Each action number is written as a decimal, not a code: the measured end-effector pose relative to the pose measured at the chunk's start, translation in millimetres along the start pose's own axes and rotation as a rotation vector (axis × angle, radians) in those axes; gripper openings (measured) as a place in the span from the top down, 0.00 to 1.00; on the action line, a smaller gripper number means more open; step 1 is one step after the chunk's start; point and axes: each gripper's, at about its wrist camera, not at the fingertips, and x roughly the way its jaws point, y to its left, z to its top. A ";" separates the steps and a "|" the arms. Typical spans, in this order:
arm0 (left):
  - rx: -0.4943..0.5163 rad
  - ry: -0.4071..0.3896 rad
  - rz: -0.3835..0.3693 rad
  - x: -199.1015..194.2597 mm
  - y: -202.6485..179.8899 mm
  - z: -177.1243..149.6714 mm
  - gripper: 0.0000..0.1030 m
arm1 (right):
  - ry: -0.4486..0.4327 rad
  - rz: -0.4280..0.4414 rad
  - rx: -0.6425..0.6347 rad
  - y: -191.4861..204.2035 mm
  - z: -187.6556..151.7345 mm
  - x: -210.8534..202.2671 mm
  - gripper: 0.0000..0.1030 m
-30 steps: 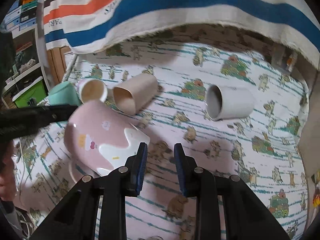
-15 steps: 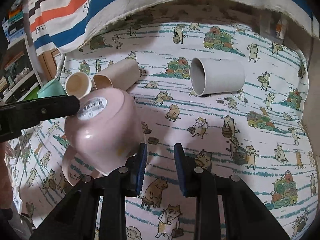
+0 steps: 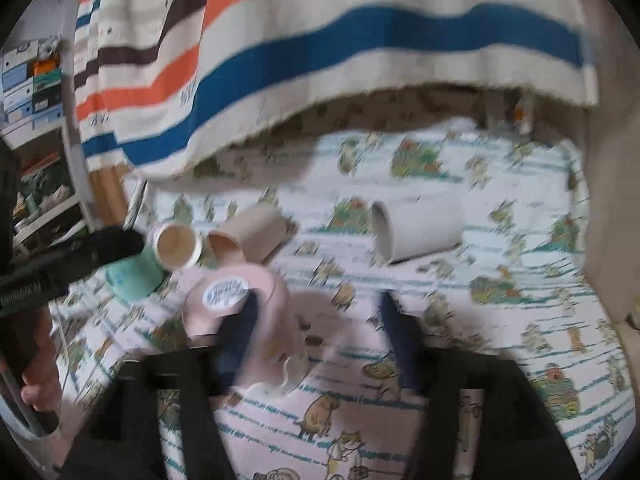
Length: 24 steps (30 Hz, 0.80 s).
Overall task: Flip cup upside down
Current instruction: 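Open the right gripper and pull it back from the mug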
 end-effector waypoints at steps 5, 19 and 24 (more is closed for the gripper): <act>-0.001 -0.130 0.040 -13.7 15.7 -12.5 0.03 | -0.110 -0.007 0.026 3.0 -2.2 -17.2 0.11; 0.112 -0.262 0.057 -9.6 31.0 -37.9 0.01 | -0.209 -0.049 -0.024 16.4 -17.5 -11.1 0.01; 0.066 -0.157 0.092 11.0 39.2 -38.9 0.01 | -0.175 -0.057 -0.054 21.5 -19.6 -4.7 0.01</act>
